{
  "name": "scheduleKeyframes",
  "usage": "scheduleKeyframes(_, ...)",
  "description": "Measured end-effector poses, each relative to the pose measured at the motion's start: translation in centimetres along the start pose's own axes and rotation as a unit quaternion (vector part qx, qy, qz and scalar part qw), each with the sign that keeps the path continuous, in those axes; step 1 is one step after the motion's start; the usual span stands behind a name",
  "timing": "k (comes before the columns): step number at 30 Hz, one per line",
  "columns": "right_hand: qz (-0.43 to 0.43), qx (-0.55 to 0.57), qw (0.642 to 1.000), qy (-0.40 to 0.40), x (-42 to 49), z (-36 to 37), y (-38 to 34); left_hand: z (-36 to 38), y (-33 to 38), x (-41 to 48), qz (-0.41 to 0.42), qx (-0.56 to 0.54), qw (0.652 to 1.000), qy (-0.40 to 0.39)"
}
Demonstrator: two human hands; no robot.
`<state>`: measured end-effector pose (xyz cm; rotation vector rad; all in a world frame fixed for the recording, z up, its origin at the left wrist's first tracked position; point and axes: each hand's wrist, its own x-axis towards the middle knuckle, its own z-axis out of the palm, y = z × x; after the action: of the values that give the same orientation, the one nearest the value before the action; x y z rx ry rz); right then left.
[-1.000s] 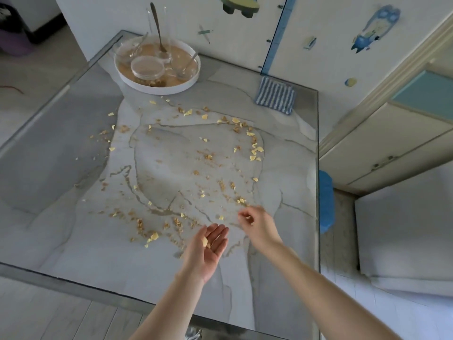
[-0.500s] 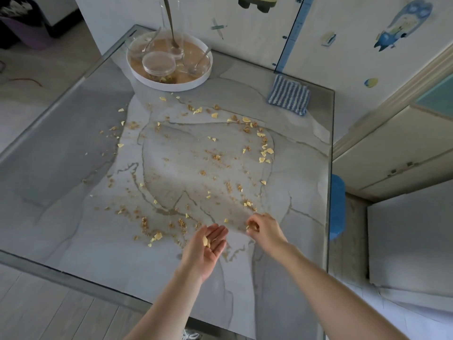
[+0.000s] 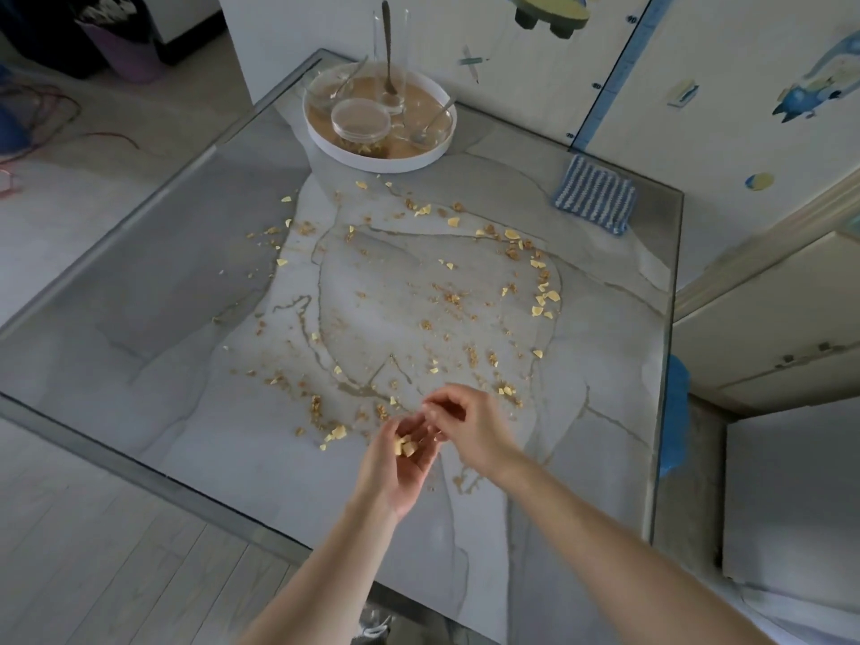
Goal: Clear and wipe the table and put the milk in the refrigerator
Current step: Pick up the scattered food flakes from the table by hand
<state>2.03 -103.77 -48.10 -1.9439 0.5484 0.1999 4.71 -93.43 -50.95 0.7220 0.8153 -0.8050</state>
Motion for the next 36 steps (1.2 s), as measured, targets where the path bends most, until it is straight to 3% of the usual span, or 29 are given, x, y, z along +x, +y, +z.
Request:
scheduleKeyframes(3,0.005,-0.026,0.999,0.033,1.6,1.2,0.4,-1.8,2.5,0.1,0.040,-0.042,0.997,0.044)
scheduleKeyframes(9,-0.041,-0.196,0.978,-0.063,4.2,7.3,0.5,-5.1,7.4,-0.3,0.111,-0.109,0.984,0.090)
scheduleKeyframes(18,-0.071,-0.297,0.943,-0.132,4.4,11.6,-0.1,-8.4,9.7,-1.3,0.145,-0.130,0.977,0.089)
scheduleKeyframes(24,-0.046,-0.195,0.979,-0.033,3.5,9.1,-1.8,-7.7,8.3,-1.0,0.120,-0.066,0.989,0.060)
scheduleKeyframes(30,-0.072,-0.122,0.989,-0.050,1.1,5.4,-3.4,-2.6,4.8,-0.3,0.056,-0.032,0.998,-0.016)
scheduleKeyframes(36,0.045,-0.155,0.979,0.123,3.0,-3.3,3.1,1.5,3.1,1.8,0.010,-0.032,0.999,-0.009)
